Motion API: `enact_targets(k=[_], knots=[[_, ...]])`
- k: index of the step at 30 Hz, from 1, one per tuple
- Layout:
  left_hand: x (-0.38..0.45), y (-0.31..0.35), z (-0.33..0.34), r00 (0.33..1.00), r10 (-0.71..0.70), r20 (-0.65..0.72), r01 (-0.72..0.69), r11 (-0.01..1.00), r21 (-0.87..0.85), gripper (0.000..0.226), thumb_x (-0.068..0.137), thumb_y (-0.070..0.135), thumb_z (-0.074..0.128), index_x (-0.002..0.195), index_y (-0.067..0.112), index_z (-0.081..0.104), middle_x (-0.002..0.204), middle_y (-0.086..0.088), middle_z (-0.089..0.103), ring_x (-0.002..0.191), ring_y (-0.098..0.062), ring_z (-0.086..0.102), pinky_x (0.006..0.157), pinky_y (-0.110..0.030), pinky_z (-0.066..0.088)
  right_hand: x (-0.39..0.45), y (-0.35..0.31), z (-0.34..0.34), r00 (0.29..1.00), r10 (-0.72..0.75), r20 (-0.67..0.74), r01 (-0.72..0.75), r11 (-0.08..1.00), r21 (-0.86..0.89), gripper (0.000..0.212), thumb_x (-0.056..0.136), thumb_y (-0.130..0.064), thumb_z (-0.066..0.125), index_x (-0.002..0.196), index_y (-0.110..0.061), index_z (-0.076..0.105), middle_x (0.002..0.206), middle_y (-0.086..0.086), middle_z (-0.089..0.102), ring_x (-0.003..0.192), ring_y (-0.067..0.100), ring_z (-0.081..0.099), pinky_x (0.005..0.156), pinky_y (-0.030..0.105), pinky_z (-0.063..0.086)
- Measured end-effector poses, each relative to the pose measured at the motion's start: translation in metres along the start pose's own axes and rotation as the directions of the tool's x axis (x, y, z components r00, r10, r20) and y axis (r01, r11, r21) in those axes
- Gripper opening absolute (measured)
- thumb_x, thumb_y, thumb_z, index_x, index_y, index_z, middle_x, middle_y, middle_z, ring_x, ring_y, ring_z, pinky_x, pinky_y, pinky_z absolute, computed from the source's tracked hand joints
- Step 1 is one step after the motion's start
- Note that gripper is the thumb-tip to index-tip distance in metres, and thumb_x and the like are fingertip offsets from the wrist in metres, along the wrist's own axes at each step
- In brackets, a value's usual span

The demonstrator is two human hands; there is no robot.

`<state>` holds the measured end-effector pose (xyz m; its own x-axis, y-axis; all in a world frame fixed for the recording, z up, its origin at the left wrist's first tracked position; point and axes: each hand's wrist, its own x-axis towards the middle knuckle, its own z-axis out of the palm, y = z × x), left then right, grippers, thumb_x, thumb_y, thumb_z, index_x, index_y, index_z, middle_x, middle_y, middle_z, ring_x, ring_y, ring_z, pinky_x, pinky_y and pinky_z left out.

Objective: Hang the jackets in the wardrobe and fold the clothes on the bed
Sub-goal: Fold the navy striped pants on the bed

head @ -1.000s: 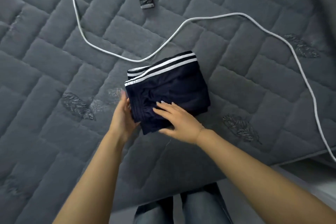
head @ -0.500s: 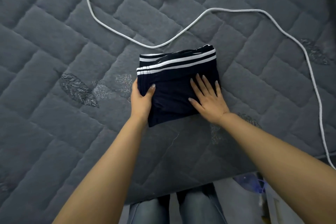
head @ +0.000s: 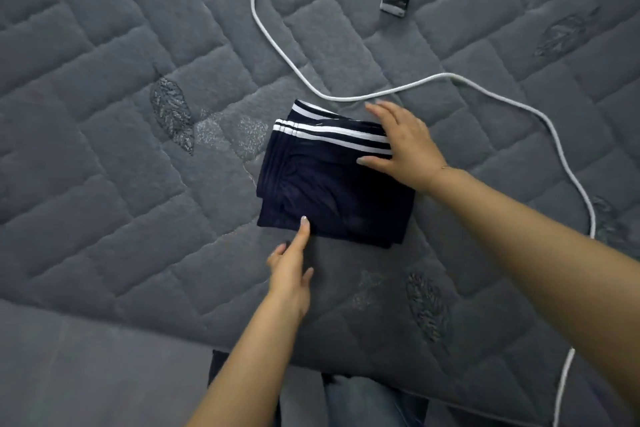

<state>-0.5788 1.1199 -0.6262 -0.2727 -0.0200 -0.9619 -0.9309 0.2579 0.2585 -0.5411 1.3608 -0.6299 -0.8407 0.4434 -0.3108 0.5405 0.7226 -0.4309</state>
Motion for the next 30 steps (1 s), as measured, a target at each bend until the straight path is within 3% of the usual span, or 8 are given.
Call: enact_targets(k=[2,7,10,13,16,18,24,30], knots=[[-0.007,-0.018,0.030,0.995,-0.023,0.093,0.031,0.996,-0.083,0.102,0.074,0.055,0.076,0.151,0.015,0.021,0.150,-0.001,0.037,0.137,-0.017,0.038,0.115,-0.039,0.033,0.024,0.012,-0.001,0.988,0.019,0.154,-0.019,1.000,-0.002,0.086,0.078,-0.056,0.071,0.147,-0.021,0.035,0.145,0.003,0.040,0.133,0.025,0.038,0.111,0.040,0.028],[0.011,-0.026,0.090,0.995,0.074,-0.066,-0.089,0.964,-0.250,0.102,0.080,0.052,0.074,0.151,0.014,0.011,0.154,0.002,0.026,0.139,-0.018,0.034,0.116,-0.034,0.028,0.058,0.025,0.009,0.953,0.058,0.299,-0.100,0.987,0.128,0.075,0.068,-0.066,0.073,0.129,-0.027,0.053,0.124,-0.007,0.047,0.117,0.012,0.047,0.104,0.032,0.037],[0.028,-0.025,0.095,0.981,0.161,-0.111,-0.188,0.930,-0.317,0.070,0.092,0.044,0.063,0.146,0.010,0.035,0.148,0.000,0.043,0.132,-0.019,0.045,0.115,-0.036,0.033,0.066,0.024,0.003,0.916,0.093,0.391,-0.226,0.923,0.311,0.054,0.064,-0.060,0.079,0.108,-0.036,0.061,0.106,-0.017,0.062,0.098,0.005,0.061,0.081,0.017,0.045],[0.024,-0.031,0.075,0.975,0.210,-0.070,-0.221,0.907,-0.359,0.056,0.097,0.039,0.057,0.143,0.012,0.041,0.142,0.000,0.051,0.128,-0.017,0.049,0.114,-0.037,0.035,0.058,0.021,-0.005,0.789,0.140,0.599,-0.437,0.813,0.385,0.059,0.055,-0.060,0.082,0.104,-0.030,0.069,0.097,-0.007,0.075,0.086,0.012,0.072,0.065,0.020,0.056],[0.004,-0.033,0.035,0.953,0.302,-0.017,-0.287,0.884,-0.370,0.041,0.098,0.035,0.056,0.136,0.022,0.047,0.135,0.004,0.056,0.123,-0.014,0.053,0.110,-0.035,0.040,0.038,0.005,-0.011,0.558,0.193,0.807,-0.623,0.740,0.254,0.063,0.051,-0.065,0.083,0.099,-0.025,0.077,0.100,0.005,0.076,0.092,0.024,0.073,0.083,0.038,0.057],[-0.014,-0.030,-0.003,0.941,0.339,-0.021,-0.319,0.862,-0.393,0.038,0.098,0.035,0.056,0.134,0.024,0.051,0.129,0.006,0.062,0.118,-0.013,0.059,0.103,-0.033,0.047,0.020,-0.020,-0.012,0.490,0.178,0.853,-0.674,0.697,0.242,0.060,0.048,-0.066,0.084,0.094,-0.028,0.078,0.106,0.006,0.074,0.096,0.024,0.072,0.087,0.037,0.054],[-0.106,-0.017,-0.155,0.887,0.446,-0.121,-0.449,0.771,-0.451,0.040,0.097,0.038,0.057,0.134,0.023,0.055,0.118,0.005,0.070,0.104,-0.013,0.069,0.078,-0.024,0.057,-0.047,-0.176,-0.016,0.559,0.017,0.829,-0.651,0.628,0.426,0.064,0.060,-0.054,0.081,0.111,-0.016,0.073,0.110,0.011,0.073,0.100,0.028,0.070,0.092,0.039,0.052],[-0.242,-0.045,-0.323,0.720,0.638,-0.274,-0.675,0.550,-0.492,0.044,0.089,0.047,0.066,0.131,0.040,0.054,0.121,0.011,0.068,0.109,-0.011,0.067,0.078,-0.023,0.057,-0.148,-0.380,-0.047,0.618,-0.350,0.704,-0.350,0.680,0.644,0.051,0.075,-0.039,0.078,0.121,-0.023,0.062,0.110,0.006,0.073,0.097,0.025,0.071,0.069,0.029,0.058]])
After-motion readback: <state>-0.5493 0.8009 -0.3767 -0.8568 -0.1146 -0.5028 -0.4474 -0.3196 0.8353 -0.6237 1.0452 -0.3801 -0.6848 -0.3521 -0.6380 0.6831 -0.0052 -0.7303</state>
